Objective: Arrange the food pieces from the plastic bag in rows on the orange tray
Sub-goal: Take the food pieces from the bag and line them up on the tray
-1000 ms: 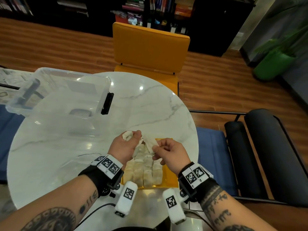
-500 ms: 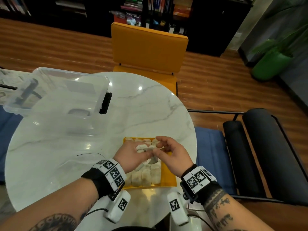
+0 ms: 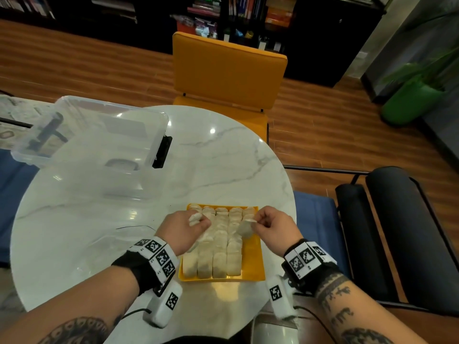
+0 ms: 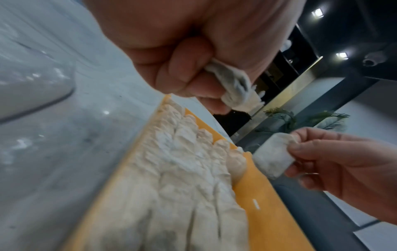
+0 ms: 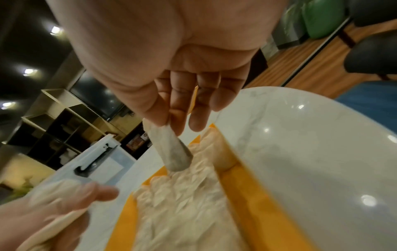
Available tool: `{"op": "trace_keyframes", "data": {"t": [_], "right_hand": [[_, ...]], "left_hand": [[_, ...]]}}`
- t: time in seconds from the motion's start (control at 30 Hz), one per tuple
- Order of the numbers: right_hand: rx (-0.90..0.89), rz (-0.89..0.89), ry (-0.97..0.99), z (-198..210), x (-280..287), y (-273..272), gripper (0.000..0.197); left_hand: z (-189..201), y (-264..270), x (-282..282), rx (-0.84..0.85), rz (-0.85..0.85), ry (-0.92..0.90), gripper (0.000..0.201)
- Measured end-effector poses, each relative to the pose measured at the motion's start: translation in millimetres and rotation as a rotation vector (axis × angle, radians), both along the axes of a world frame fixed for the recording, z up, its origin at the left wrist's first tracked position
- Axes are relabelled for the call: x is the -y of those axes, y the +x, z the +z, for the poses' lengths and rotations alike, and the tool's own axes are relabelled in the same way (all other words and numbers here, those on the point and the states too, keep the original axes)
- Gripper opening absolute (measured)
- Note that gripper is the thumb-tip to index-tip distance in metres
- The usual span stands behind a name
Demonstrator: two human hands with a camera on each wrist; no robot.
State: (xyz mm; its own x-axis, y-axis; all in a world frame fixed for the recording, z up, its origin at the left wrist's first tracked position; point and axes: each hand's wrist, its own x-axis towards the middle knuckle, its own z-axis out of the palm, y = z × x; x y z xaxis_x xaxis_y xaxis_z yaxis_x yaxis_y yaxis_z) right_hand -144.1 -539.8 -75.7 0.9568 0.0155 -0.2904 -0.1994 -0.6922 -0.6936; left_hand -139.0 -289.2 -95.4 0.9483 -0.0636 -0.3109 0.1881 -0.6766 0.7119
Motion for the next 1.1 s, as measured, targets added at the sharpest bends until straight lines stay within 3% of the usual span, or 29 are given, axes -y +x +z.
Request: {"op": "trace_keyframes", "data": {"t": [0.07,0.17,0.27,0.4,0.6,0.97,1.1], "right_hand": [[-0.033,0.035,-0.079,-1,6,9,0.009],[-0.102,0.129,-0.194,-2,7,17,0.005],[-0.153,0.198,-0.308,-7,3,21,0.004],[-0.138,0.202,-0.476,-20,-6,27,0.002],[-0.209,0.136,-0.539,-30,-13,38,0.014],[-0.144,0.100,-0.517,-32,-15,41,0.013],[-0.142,0.100,-0.476,-24,-14,40,0.017]], "left_hand": [[-8,3,-12,-0.002,0.069,0.088,0.015],[-21,3,-22,-0.083,0.138,0.148,0.044],[-30,1,-24,-0.136,0.123,0.185,0.057],[-34,-2,-23,-0.158,0.084,0.217,0.056],[-32,-3,-23,-0.164,0.060,0.225,0.054],[-31,-3,-23,-0.156,0.047,0.245,0.053],[-27,-3,-24,-0.135,0.090,0.199,0.043]]}}
